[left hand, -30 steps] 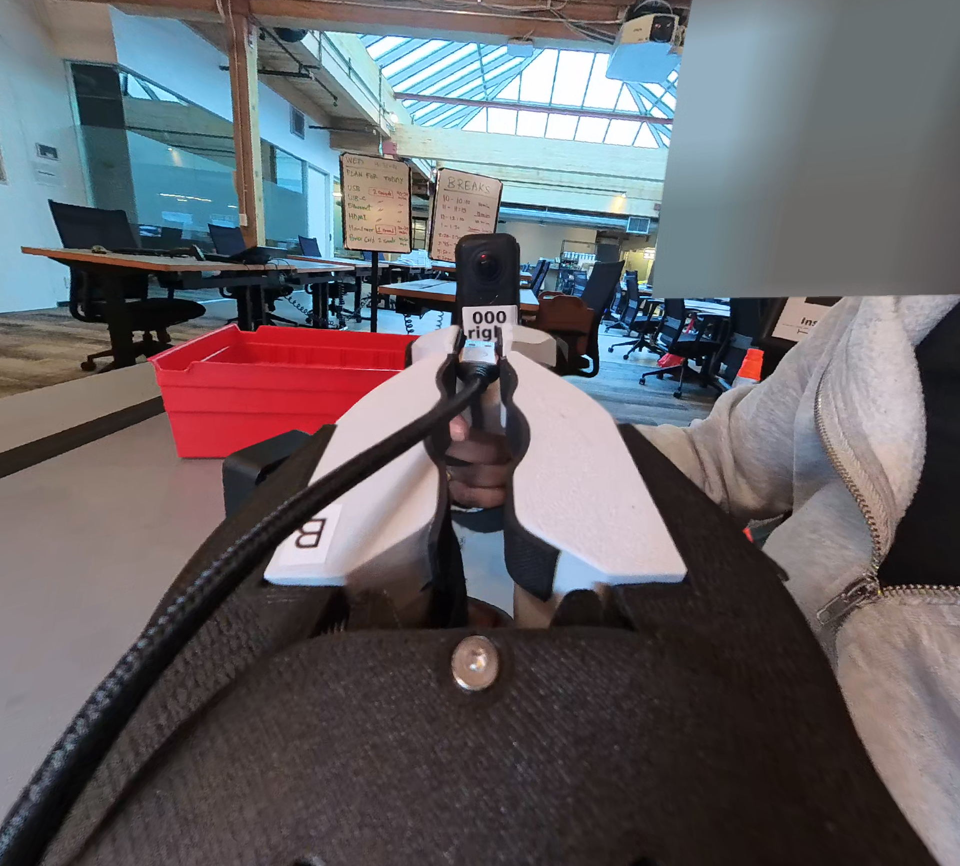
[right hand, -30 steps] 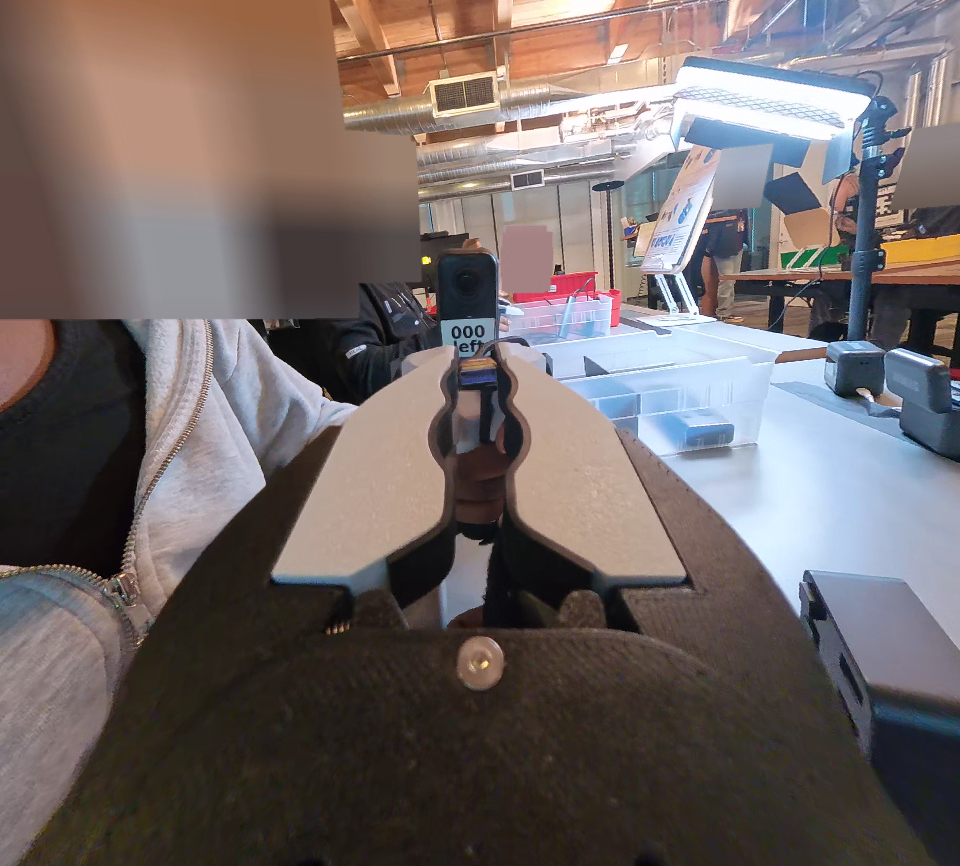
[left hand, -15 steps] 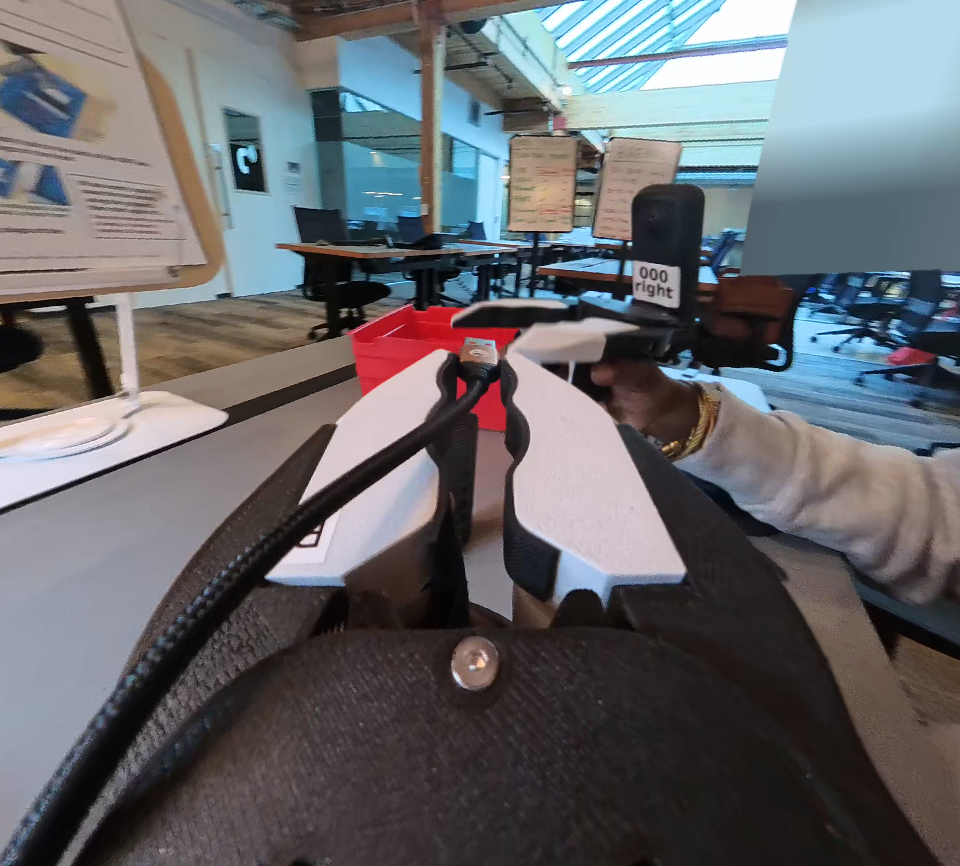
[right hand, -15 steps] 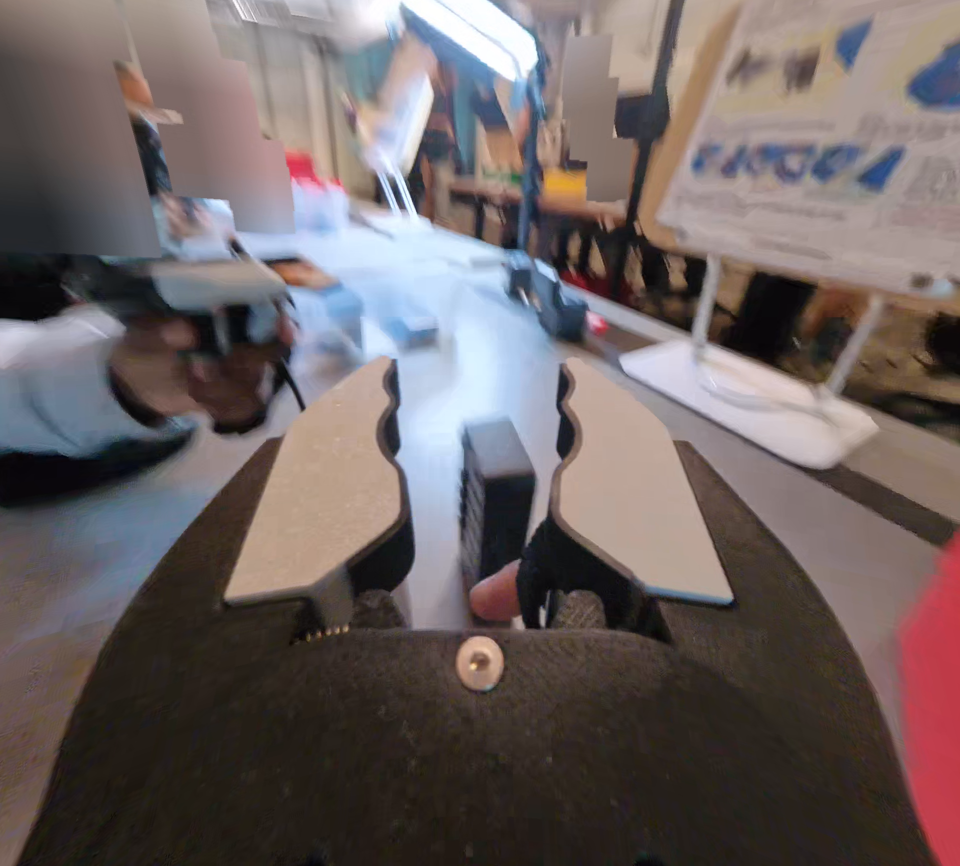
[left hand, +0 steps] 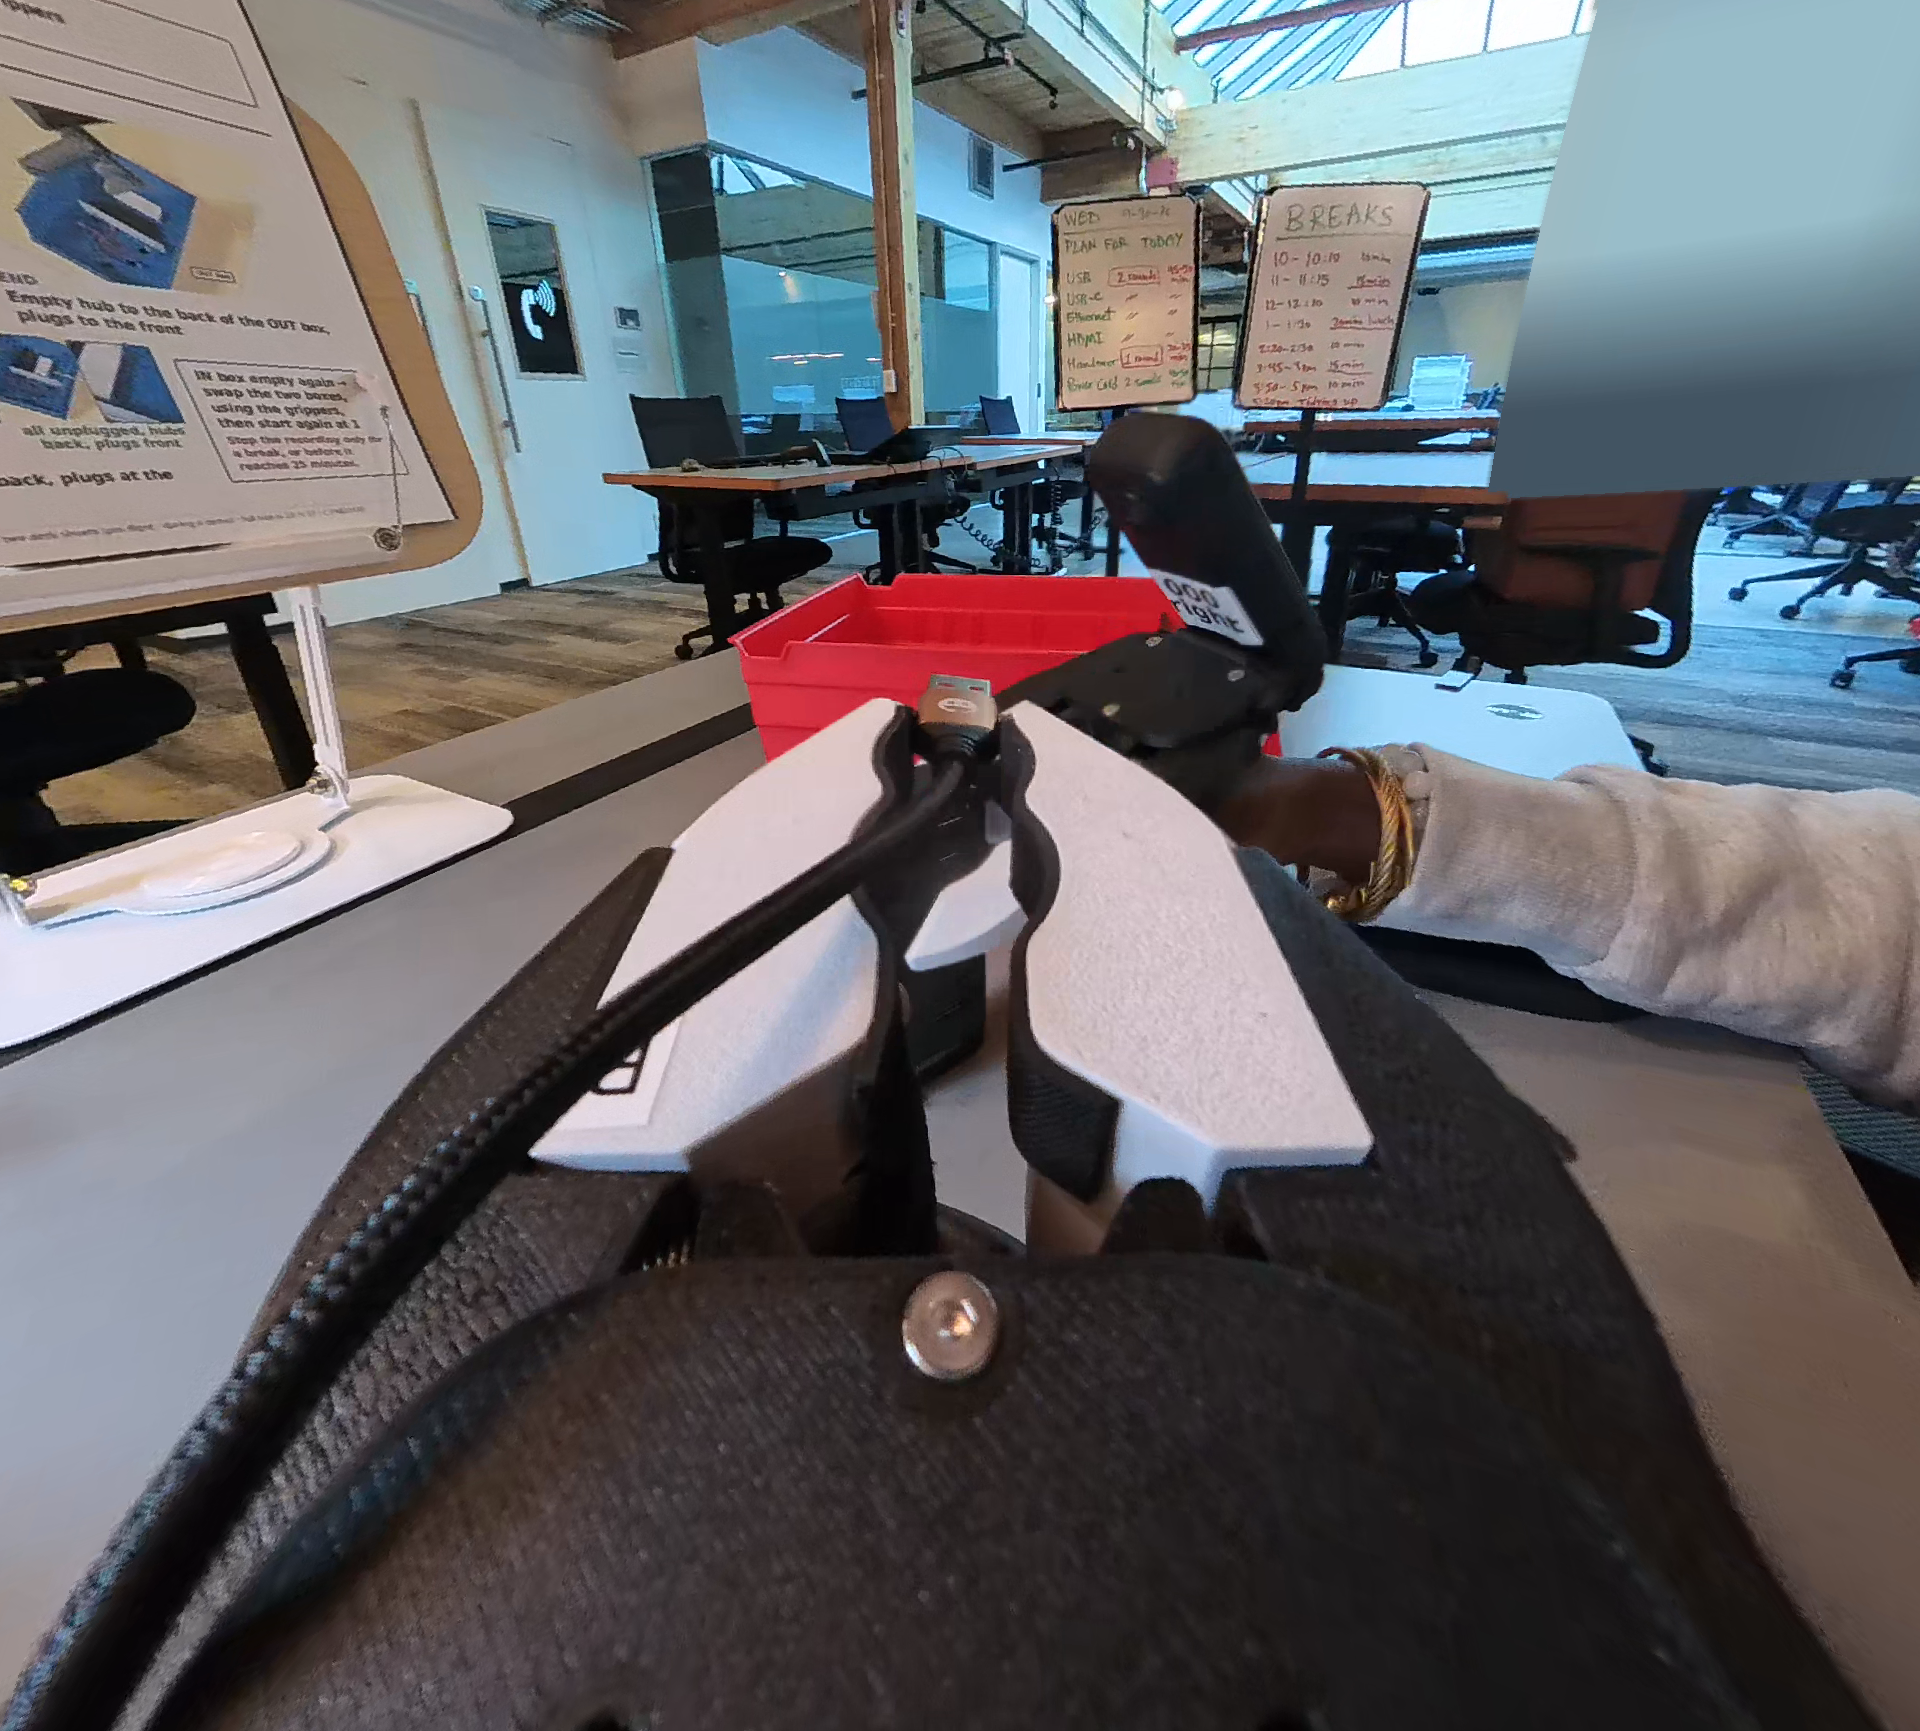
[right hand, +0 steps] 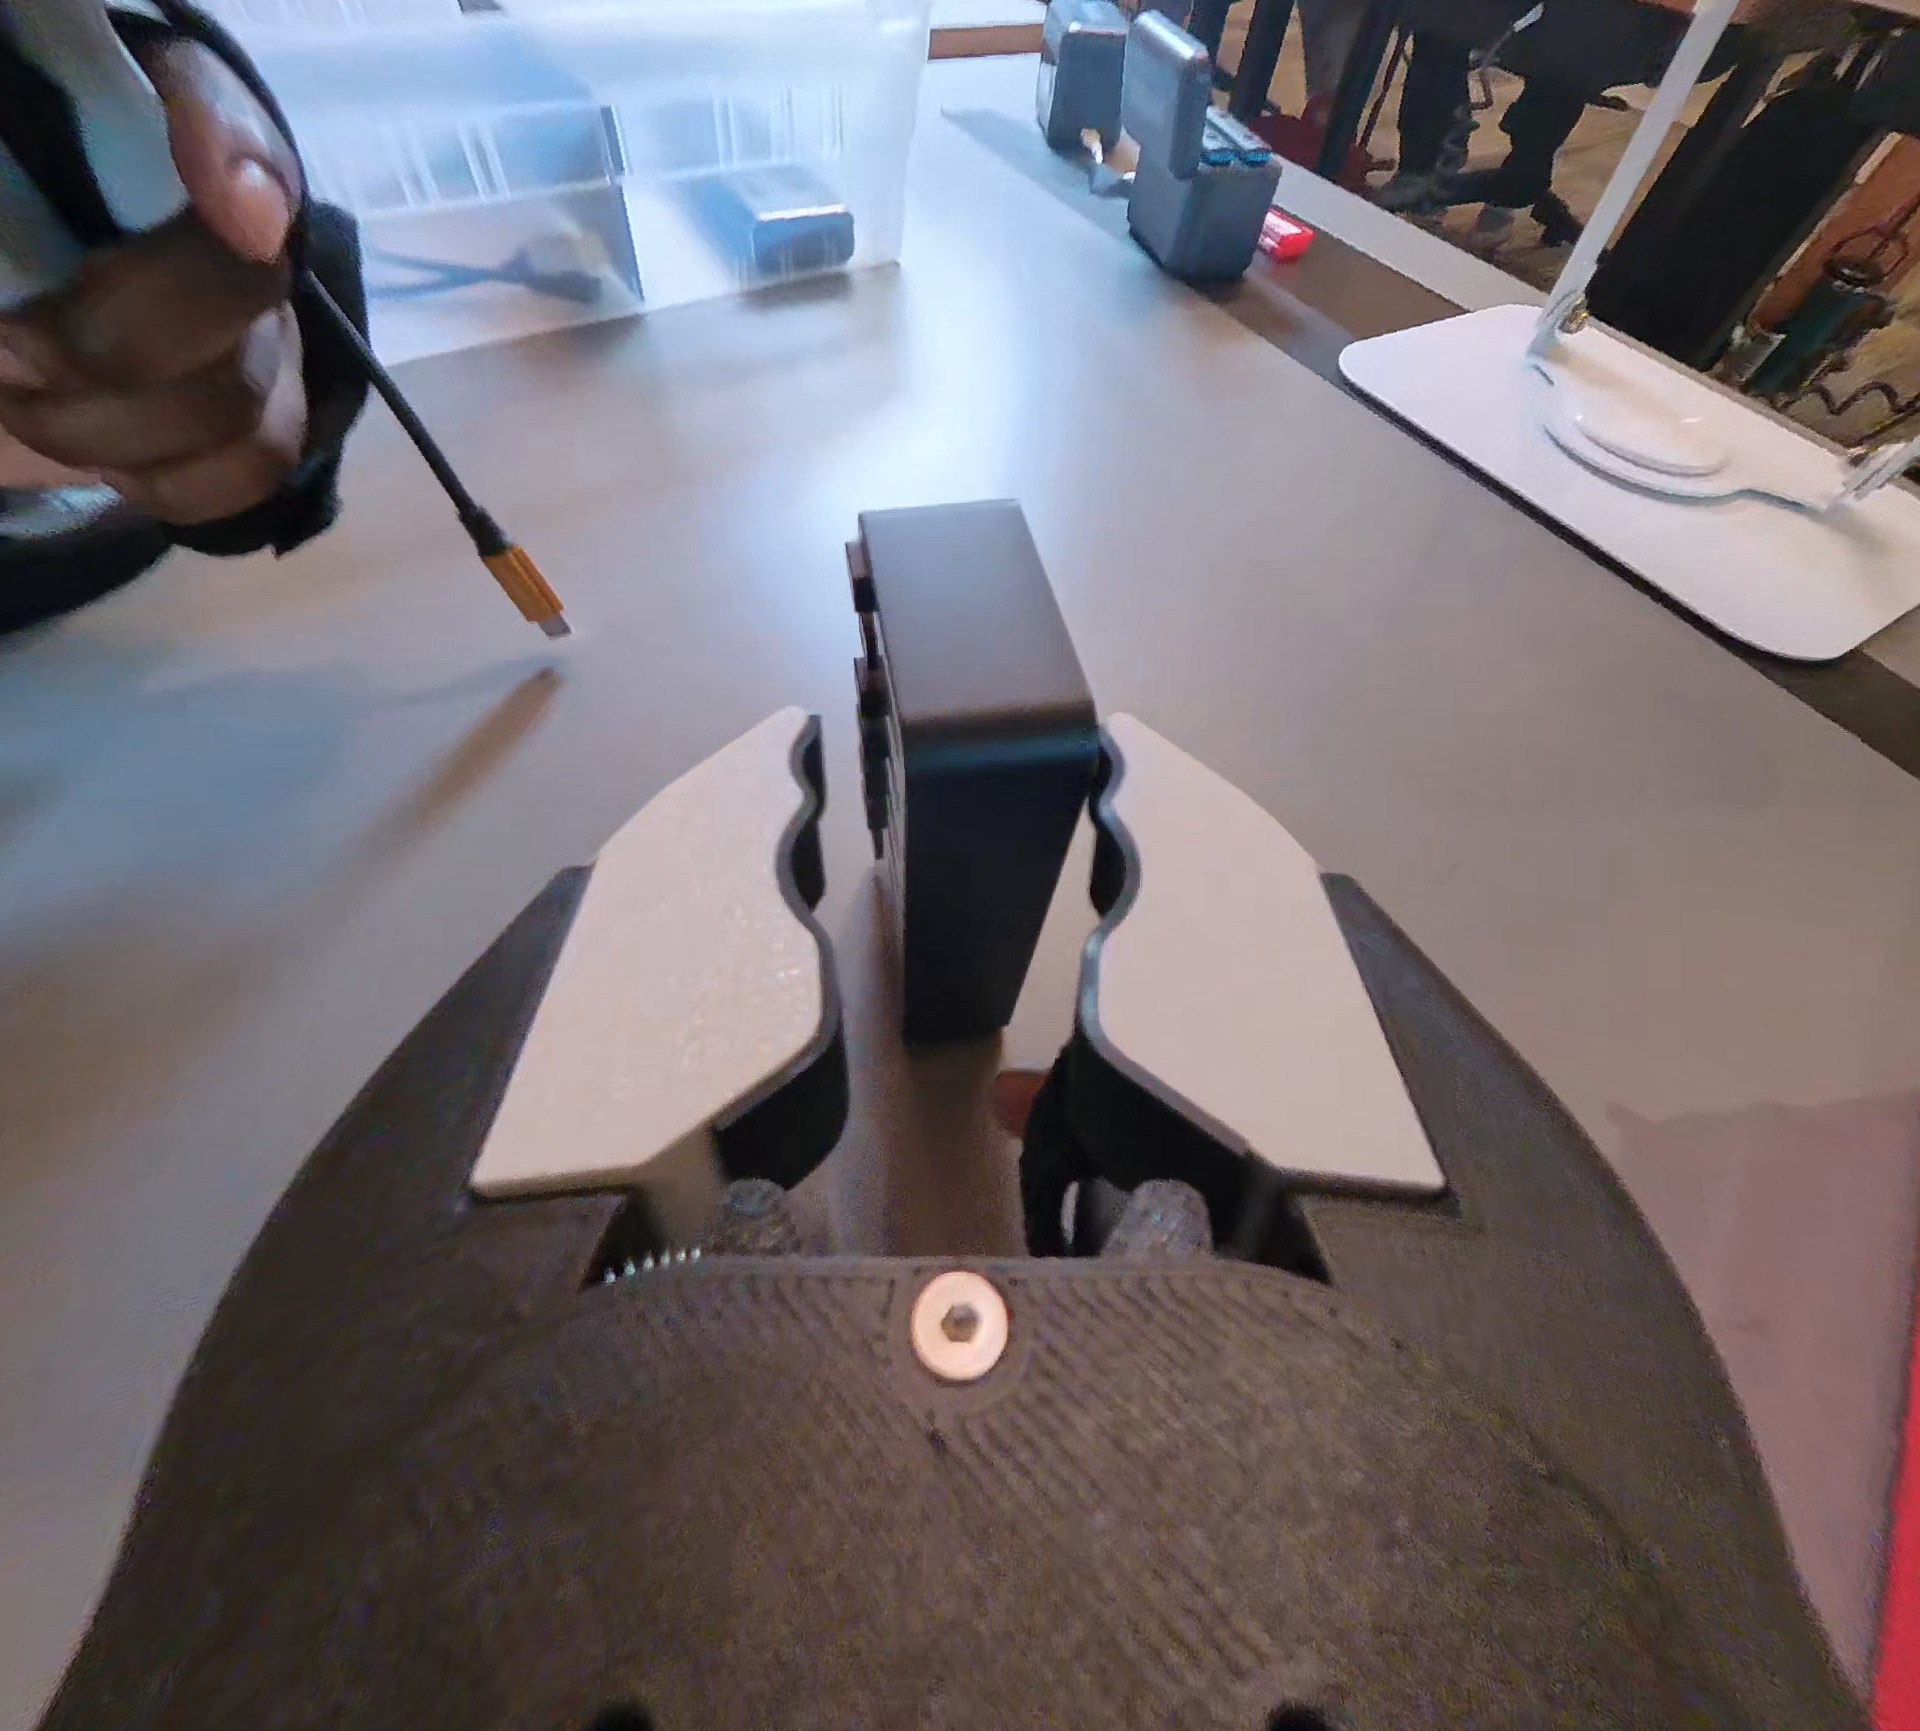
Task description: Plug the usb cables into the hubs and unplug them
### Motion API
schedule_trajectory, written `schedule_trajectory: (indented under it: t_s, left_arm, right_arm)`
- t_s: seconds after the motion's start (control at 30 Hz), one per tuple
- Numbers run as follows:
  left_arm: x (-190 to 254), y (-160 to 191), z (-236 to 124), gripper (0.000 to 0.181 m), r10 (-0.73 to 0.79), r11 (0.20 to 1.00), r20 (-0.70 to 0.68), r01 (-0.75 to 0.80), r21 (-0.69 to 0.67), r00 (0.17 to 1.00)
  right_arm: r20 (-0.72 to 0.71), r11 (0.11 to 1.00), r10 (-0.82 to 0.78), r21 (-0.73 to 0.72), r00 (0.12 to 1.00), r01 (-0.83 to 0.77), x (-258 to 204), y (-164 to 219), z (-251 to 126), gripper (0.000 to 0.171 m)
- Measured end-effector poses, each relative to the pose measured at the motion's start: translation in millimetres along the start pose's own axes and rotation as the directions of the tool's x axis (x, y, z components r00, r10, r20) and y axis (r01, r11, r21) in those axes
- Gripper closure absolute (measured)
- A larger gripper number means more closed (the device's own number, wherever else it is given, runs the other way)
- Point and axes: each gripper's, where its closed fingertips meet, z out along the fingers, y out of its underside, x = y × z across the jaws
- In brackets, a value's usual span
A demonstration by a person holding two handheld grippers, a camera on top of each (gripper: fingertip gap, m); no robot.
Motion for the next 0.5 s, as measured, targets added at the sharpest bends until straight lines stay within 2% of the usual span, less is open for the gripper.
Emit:
schedule_trajectory:
  t_s: [0.07,0.2,0.3,0.4,0.5]
  left_arm:
    - [-1.7,1.8,0.2,0.166,0.006,1.0,0.009,-0.006,-0.008,1.0]
    - [-5.8,6.3,0.5,0.164,0.051,0.998,0.048,-0.05,-0.029,0.998]
    - [-12.3,6.9,-0.2,0.165,0.123,0.992,0.111,-0.119,-0.047,0.986]
    - [-18.0,6.2,-1.5,0.166,0.212,0.977,0.177,-0.204,-0.063,0.961]
    - [-20.4,6.2,-2.1,0.166,0.269,0.963,0.216,-0.258,-0.081,0.939]
  right_arm:
    - [0.0,0.998,-0.059,-0.012,0.998,0.059,-1.3,3.3,4.0,0.14]
    - [-0.018,0.999,-0.041,0.01,0.999,0.041,-3.2,-1.4,8.3,0.143]
    - [-0.031,0.983,0.126,0.137,0.992,-0.121,0.4,-22.7,3.8,0.143]
    - [0.043,0.858,0.38,0.358,0.924,-0.369,4.5,-61.4,-9.4,0.143]
    - [0.105,0.728,0.508,0.478,0.855,-0.492,4.9,-80.3,-14.0,0.143]
